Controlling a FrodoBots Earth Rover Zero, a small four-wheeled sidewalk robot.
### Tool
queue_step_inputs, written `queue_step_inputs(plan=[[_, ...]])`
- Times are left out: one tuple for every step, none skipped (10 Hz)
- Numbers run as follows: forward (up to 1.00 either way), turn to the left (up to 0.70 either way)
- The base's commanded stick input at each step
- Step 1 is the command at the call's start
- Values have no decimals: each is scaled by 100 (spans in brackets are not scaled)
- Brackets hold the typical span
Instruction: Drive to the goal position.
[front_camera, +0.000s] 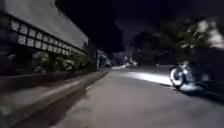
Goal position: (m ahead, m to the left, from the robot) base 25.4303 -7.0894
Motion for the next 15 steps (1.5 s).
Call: queue_step_inputs(plan=[[70, -2], [70, -5], [70, -19], [70, -33], [70, -23], [70, -11], [70, -1], [70, -17], [70, -29], [70, -35], [70, -30], [70, -20], [70, -12], [70, -5], [70, 0]])
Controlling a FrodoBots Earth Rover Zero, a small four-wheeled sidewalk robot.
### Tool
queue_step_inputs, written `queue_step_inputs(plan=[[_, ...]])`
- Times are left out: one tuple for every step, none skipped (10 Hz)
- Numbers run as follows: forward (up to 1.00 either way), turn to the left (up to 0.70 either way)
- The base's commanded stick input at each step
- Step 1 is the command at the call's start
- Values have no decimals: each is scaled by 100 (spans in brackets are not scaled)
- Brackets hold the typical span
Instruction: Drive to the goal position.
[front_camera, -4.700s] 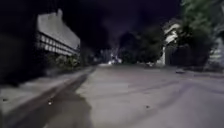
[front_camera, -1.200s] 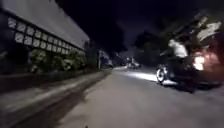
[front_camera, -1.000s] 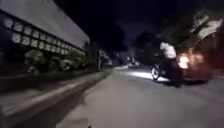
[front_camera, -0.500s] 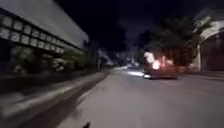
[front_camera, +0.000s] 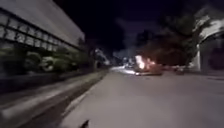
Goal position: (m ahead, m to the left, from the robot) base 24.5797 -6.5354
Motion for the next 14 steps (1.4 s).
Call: queue_step_inputs(plan=[[70, 0], [70, 0], [70, 0], [70, 0], [70, 0], [70, 0], [70, 0], [70, 0], [70, 0], [70, 0], [70, 0], [70, 0], [70, 0], [70, 0]])
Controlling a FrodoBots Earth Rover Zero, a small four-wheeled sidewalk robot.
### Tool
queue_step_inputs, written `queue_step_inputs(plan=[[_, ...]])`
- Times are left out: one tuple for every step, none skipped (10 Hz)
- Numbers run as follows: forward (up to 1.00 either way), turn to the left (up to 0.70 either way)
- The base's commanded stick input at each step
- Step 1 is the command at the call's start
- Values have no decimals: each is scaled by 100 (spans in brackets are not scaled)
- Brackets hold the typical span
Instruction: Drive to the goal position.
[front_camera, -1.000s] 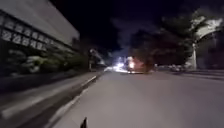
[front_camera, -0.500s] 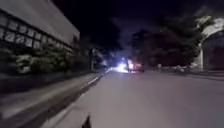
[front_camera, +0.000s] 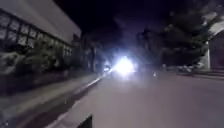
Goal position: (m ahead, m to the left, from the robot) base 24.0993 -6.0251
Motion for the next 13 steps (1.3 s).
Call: queue_step_inputs(plan=[[70, 0], [70, 0], [70, 0], [70, 0], [70, 0], [70, 0], [70, -4], [70, -23], [70, -35], [70, -35], [70, -35], [70, -35], [70, -34]])
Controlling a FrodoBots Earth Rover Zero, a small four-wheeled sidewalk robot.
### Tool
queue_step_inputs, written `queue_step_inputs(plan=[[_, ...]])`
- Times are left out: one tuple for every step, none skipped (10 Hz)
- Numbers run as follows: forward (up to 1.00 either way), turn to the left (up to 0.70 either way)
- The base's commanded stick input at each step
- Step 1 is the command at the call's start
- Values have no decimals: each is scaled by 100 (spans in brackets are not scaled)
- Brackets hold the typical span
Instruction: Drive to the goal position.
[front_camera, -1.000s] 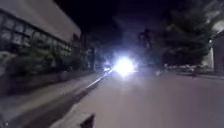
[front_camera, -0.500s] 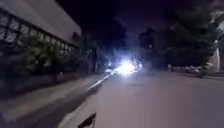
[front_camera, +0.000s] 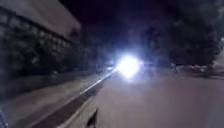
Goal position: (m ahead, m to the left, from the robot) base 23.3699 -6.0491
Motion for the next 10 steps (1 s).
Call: queue_step_inputs(plan=[[70, -19], [70, -4], [70, 0], [70, 0], [70, -22], [70, -33], [70, -29], [70, -10], [70, 0], [70, 0]])
